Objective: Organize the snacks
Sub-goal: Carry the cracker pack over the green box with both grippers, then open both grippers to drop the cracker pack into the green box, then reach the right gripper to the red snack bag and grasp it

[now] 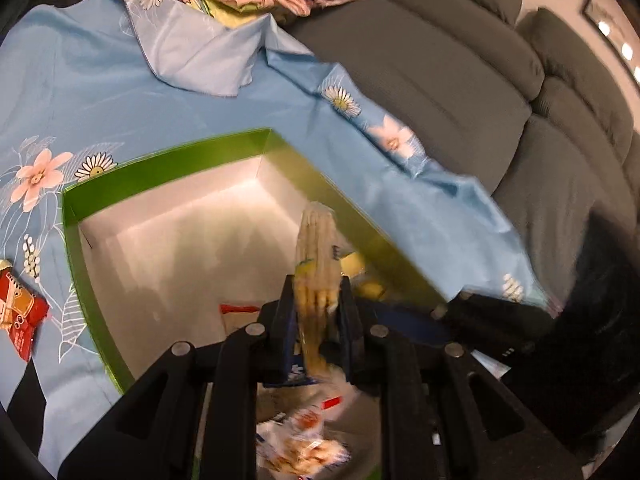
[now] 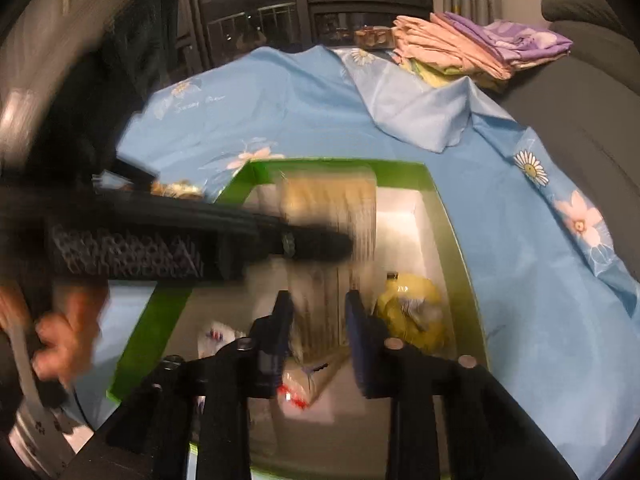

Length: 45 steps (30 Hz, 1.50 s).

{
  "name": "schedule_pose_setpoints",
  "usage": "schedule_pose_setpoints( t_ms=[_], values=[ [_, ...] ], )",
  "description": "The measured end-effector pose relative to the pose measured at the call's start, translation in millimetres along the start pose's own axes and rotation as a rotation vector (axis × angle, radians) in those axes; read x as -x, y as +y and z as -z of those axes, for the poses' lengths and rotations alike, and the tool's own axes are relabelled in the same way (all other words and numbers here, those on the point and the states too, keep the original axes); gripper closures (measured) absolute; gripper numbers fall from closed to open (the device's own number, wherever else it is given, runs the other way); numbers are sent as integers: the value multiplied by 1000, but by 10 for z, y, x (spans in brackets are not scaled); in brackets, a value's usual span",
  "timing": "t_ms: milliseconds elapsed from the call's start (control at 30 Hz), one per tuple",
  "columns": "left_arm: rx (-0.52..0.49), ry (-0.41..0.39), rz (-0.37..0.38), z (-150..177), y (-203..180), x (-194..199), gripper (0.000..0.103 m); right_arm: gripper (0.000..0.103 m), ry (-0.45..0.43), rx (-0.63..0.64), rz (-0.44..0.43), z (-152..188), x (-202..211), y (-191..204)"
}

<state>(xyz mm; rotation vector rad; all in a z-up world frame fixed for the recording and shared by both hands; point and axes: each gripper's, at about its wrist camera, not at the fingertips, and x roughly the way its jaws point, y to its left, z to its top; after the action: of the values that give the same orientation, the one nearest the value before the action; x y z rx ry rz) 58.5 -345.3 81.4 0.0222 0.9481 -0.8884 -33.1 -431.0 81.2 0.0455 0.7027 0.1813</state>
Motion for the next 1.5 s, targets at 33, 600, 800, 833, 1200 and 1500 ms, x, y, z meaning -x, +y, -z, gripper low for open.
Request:
schedule_pose_setpoints(
  t_ms=[33,600,800,833,1200,1500],
  values=[
    [17,-9,4,7,39,-7,86,75,20,6,6,-20,-31,5],
    [65,-260,-218,287,397,1100,1,9,69,-18,85,68,172,165],
    [64,-300,-350,955,686,1559,0,4,69,-14,-13,-74,121,575],
    [66,-304,-368,1064,733,1598,0,4,60,-5,-23,-121,103,683],
    [171,-237,-460,1872,1255,1784,0,2,90,13,-109,-483,-375,1662],
    [221,-223,-444,1929,1385,1854,1,2,119,-83,-108,-581,-933,1989]
  ],
)
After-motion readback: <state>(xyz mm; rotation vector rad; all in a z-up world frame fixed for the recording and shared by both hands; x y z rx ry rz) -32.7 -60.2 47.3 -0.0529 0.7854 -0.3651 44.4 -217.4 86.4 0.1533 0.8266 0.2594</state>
